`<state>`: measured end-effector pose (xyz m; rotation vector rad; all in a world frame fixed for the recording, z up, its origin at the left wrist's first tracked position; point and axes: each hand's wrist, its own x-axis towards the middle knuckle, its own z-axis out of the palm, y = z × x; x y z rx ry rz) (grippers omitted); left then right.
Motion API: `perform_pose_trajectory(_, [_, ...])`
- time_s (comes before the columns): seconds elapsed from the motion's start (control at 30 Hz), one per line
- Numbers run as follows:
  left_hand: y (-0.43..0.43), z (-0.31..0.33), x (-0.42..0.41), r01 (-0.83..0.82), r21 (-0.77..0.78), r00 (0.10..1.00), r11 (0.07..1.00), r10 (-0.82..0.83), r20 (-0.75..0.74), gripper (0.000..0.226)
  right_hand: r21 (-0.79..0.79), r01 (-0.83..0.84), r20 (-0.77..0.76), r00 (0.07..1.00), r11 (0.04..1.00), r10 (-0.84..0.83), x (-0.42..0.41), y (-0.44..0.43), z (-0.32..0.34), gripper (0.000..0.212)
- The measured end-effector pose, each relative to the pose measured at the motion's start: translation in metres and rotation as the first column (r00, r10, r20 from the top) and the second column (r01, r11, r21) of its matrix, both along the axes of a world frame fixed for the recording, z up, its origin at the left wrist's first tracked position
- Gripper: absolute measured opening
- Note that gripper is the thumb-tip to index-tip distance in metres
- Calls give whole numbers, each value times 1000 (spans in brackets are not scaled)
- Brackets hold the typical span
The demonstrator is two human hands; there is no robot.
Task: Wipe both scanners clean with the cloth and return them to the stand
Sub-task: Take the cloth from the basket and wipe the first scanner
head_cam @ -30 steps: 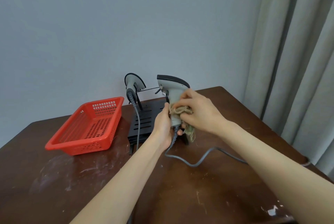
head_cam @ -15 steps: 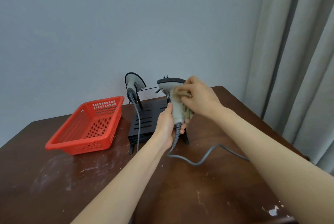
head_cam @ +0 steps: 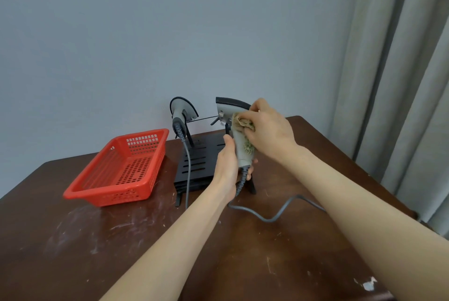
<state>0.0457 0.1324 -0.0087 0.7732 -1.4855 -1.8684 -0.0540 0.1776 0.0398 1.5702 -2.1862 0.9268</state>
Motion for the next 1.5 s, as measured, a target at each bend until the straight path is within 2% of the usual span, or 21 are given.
perform_pose_trajectory(0.13, [-11,1,5,-53,37,998,998,54,-20,62,94,-240,20,971,966,239,15,16,-15,28])
perform_pose_trajectory(0.2, [-14,-2,8,-66,60,997,996,67,-29,63,105,-340,86,939,934,332,18,26,-22,29])
perform_pose_trajectory(0.3, [-9,-2,9,-36,217,998,976,46,-43,60,46,-269,125,957,962,262,7,20,-21,28])
perform_pose_trajectory(0.37, [-5,0,6,22,344,998,939,2,-69,57,-40,-145,207,967,989,150,-7,9,-14,25])
perform_pose_trajectory(0.43, [-5,0,3,23,406,997,914,11,-82,53,-71,-119,274,952,990,134,-13,4,-10,20])
perform_pose_trajectory(0.57, [-9,-1,5,106,445,979,889,-16,-203,52,-5,-403,297,873,915,386,6,26,-10,28])
perform_pose_trajectory(0.63, [-11,-1,5,126,469,966,874,-1,-257,53,53,-481,287,847,875,448,13,31,-11,29])
perform_pose_trajectory(0.7, [-11,-1,5,145,498,965,855,-10,-263,50,0,-397,249,889,918,384,6,23,-10,25])
perform_pose_trajectory(0.77, [-7,-1,5,159,508,970,847,-39,-239,51,-70,-211,253,942,975,222,-7,11,-7,18])
perform_pose_trajectory(0.83, [-5,1,5,175,518,971,838,-61,-229,51,-91,-113,282,950,989,134,-13,7,-6,19])
perform_pose_trajectory(0.87, [-5,3,5,168,529,973,832,-53,-226,51,-91,-134,286,946,987,155,-12,7,-6,20])
perform_pose_trajectory(0.93, [-11,2,6,169,552,964,816,-22,-264,56,-67,-310,327,891,948,315,-4,16,-6,18])
perform_pose_trajectory(1.0, [-17,0,7,200,547,947,813,-17,-321,67,45,-492,444,790,870,423,3,29,-2,22])
perform_pose_trajectory(1.03, [-19,-2,8,226,539,937,811,-29,-348,69,112,-519,471,779,848,415,1,34,1,24])
perform_pose_trajectory(1.1, [-19,-5,11,314,538,903,782,-71,-424,69,175,-408,369,871,896,324,-9,34,5,25])
perform_pose_trajectory(1.13, [-19,-6,12,356,536,884,766,-89,-459,69,150,-313,299,918,938,259,-14,32,6,24])
perform_pose_trajectory(1.2, [-18,-6,14,404,514,857,756,-116,-502,69,-2,-161,265,952,987,155,-18,27,7,24])
perform_pose_trajectory(1.27, [-16,-4,13,422,508,847,751,-127,-516,70,-142,-112,307,940,984,151,-16,20,7,24])
perform_pose_trajectory(1.33, [-15,-3,12,416,517,854,748,-126,-504,66,-139,-163,327,923,977,201,-10,18,7,24])
perform_pose_trajectory(1.43, [-14,1,12,370,543,881,754,-99,-463,64,43,-400,424,837,916,346,-1,25,8,25])
perform_pose_trajectory(1.5, [-15,3,13,321,525,907,788,-95,-410,65,85,-437,446,820,895,358,0,28,11,24])
